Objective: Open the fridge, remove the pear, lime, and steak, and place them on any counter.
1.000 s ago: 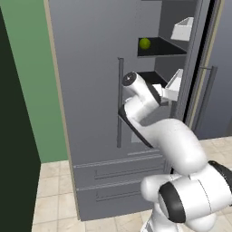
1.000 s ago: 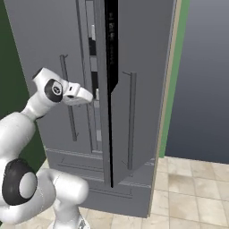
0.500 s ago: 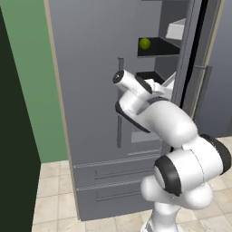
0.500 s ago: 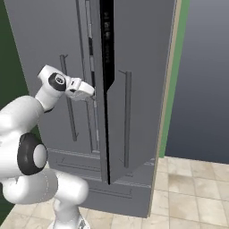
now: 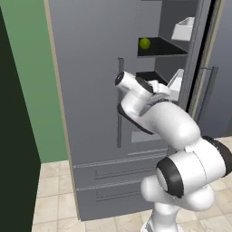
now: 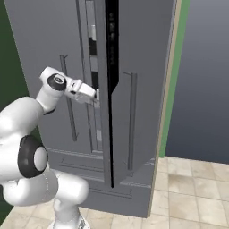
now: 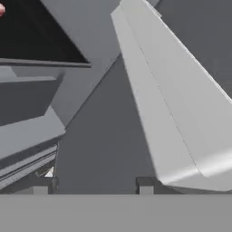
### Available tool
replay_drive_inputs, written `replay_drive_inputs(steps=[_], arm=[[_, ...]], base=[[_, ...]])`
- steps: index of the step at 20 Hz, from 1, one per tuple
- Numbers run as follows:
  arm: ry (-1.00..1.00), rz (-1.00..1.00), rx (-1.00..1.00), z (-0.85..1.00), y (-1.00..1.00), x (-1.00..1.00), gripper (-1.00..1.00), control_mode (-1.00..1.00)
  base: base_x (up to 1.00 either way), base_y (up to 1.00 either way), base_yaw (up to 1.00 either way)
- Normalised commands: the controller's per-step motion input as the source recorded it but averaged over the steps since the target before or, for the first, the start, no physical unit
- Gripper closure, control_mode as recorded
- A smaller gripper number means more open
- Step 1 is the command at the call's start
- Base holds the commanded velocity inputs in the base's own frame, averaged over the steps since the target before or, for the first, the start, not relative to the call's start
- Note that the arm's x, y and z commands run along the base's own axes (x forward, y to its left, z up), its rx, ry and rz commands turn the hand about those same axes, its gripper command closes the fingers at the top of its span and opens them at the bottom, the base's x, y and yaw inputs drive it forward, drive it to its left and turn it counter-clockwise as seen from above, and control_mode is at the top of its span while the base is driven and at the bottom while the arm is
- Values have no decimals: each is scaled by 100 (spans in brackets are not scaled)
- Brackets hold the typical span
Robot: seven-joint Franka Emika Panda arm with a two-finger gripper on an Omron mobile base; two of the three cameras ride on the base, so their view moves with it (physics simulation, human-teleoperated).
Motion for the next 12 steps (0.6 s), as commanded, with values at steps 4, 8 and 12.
replay_drive_inputs(steps=[4,8,12], arm=[[-4,-15,-2,-7,-100,-100,-100,-100],[-7,-12,-3,-6,-100,-100,-100,-100],[-10,-5,-6,-1,-100,-90,-100,-100]], base=[[0,0,0],[0,0,0],[0,0,0]])
